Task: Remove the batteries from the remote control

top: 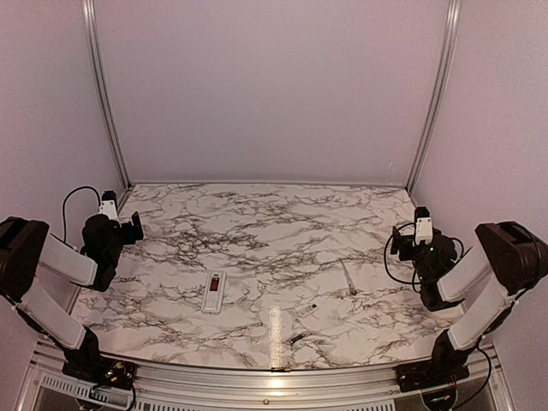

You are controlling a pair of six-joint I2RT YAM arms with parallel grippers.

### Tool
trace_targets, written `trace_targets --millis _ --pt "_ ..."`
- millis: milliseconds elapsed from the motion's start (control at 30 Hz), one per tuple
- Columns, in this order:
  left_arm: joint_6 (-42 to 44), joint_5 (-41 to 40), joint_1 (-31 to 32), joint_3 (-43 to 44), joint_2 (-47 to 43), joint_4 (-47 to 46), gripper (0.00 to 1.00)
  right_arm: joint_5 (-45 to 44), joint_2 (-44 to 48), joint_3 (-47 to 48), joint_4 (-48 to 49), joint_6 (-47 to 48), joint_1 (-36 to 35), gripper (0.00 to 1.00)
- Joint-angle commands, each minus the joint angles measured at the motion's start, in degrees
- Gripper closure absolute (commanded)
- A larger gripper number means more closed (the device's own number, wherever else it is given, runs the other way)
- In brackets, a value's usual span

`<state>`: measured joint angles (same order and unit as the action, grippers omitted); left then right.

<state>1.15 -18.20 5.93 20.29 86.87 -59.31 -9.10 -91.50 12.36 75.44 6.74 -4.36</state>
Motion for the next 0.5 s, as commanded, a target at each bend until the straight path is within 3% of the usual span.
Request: trace_targets --millis 0,167,467 --pt "0.5 0.1 -0.3 -0.6 -0.8 -1.7 0.01 2.0 -0.1 0.2 4.7 0.4 0.8 0.02" --pt "-0.7 -5.5 -0.3 0.5 -0.5 0.0 0.01 -1.5 -0.1 0.8 3.5 -0.9 0.8 0.02" --pt "-2.4 -5.5 -0.3 0.9 -0.4 0.6 0.01 -1.1 -0.2 0.9 3.6 -0.8 0.8 0.02"
